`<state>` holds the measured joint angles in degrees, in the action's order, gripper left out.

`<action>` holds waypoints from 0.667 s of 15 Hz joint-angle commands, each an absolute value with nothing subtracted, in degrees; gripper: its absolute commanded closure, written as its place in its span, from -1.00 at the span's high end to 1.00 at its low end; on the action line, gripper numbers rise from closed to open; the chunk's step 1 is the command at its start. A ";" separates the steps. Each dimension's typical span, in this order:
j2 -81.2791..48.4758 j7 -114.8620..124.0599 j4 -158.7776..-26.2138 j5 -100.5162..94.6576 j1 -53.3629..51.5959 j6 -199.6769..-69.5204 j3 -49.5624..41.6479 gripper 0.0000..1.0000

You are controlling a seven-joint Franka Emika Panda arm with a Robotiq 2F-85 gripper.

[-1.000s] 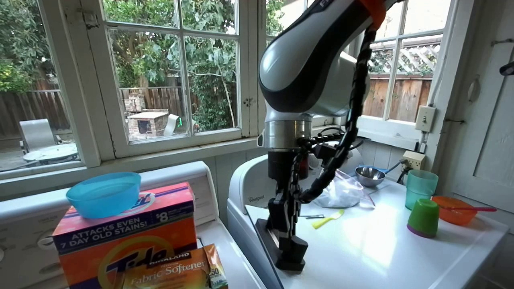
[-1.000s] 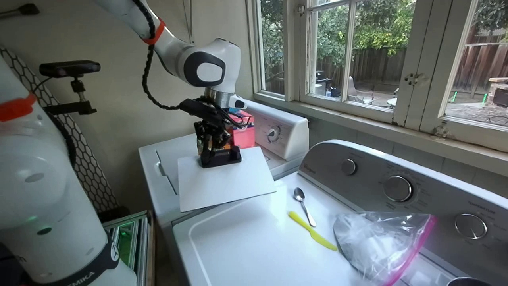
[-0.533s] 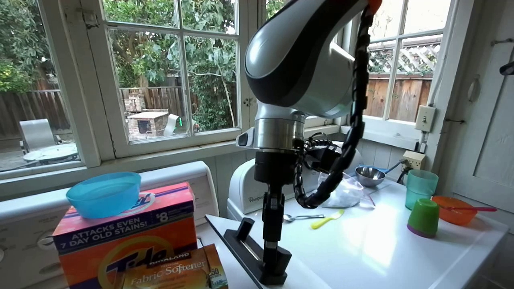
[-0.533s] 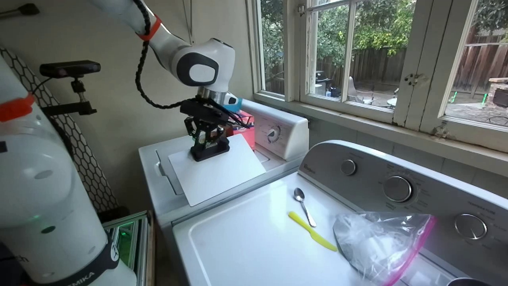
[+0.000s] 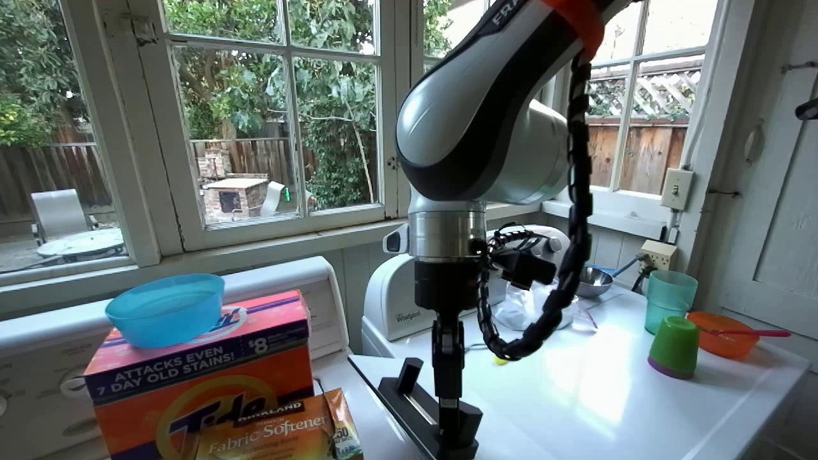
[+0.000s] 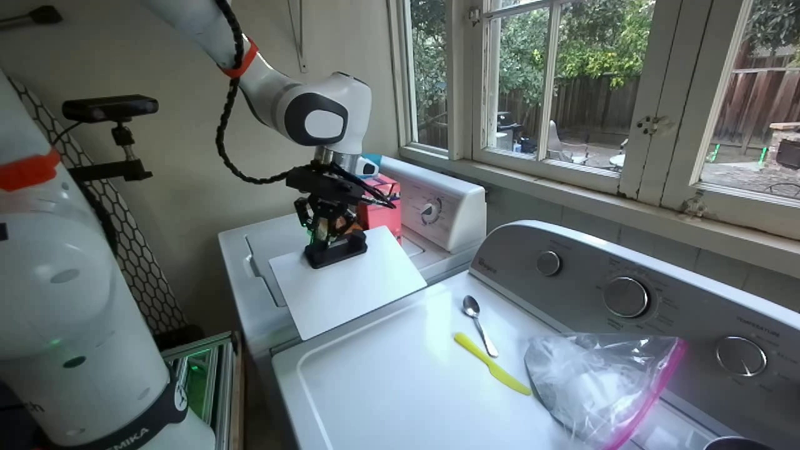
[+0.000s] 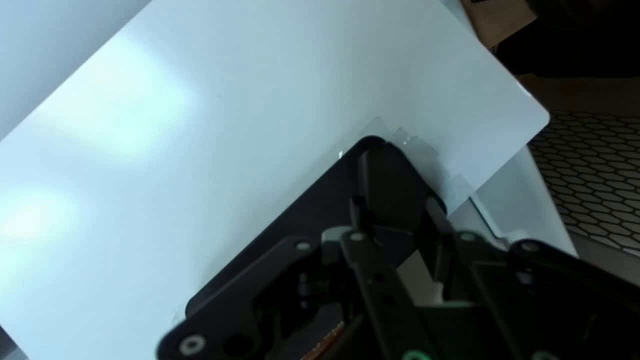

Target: Move the white thing to the left

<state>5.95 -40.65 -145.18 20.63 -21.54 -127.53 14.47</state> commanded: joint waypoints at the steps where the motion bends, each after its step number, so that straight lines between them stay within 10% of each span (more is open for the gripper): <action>1: 4.50 -37.41 -145.87 19.97 -21.22 -130.21 15.68 -0.86; 10: -0.50 -34.60 -145.51 15.99 -20.97 -133.70 17.79 -0.86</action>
<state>0.28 -37.25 -145.60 18.38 -21.53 -132.18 16.55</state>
